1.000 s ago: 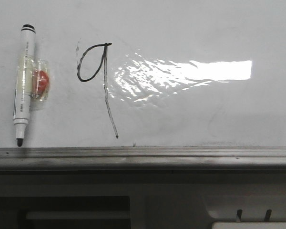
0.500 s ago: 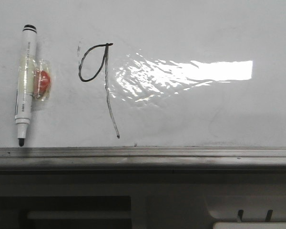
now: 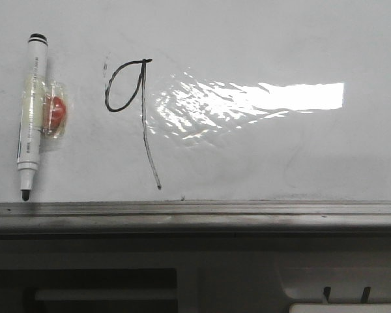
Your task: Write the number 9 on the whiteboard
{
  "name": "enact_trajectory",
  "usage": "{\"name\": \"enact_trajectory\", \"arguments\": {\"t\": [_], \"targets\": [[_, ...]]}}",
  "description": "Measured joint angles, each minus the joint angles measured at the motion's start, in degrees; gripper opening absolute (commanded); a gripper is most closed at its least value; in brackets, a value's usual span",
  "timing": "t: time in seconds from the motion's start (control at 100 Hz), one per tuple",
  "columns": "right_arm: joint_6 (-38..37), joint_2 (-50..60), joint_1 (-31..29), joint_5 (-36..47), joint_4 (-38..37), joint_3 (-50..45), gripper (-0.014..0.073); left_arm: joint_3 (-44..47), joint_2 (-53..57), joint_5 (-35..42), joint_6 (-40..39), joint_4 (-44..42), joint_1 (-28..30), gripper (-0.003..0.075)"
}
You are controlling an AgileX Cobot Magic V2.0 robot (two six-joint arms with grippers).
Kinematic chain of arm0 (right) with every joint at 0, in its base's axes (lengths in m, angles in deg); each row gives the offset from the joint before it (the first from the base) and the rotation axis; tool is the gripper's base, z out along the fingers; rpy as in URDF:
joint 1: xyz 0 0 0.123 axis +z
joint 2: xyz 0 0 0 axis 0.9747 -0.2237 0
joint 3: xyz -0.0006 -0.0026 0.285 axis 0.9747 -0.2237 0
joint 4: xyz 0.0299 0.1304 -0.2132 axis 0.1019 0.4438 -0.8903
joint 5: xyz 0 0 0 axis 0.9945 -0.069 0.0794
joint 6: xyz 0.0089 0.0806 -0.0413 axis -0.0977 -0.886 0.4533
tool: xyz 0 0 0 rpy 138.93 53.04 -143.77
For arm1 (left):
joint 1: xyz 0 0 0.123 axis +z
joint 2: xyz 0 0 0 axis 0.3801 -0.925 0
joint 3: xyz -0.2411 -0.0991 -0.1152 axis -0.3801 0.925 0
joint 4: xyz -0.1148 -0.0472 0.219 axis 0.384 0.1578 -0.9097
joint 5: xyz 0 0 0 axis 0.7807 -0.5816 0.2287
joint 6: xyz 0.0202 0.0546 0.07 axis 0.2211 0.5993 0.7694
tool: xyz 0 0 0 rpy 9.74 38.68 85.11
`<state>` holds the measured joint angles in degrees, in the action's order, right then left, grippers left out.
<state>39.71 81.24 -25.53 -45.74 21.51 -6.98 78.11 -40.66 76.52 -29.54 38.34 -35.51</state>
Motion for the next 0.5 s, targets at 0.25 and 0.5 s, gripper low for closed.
{"name": "enact_trajectory", "arguments": {"t": [0.25, 0.5], "targets": [[0.0, 0.0, 0.0, 0.0, 0.0, 0.0, -0.0069, 0.0, 9.4, -20.3, -1.0, -3.3, 10.8, -0.002], [0.0, 0.0, 0.0, 0.0, 0.0, 0.0, -0.0069, 0.1, 9.4, -36.8, -1.1, -4.2, 11.4, -0.002]]}}
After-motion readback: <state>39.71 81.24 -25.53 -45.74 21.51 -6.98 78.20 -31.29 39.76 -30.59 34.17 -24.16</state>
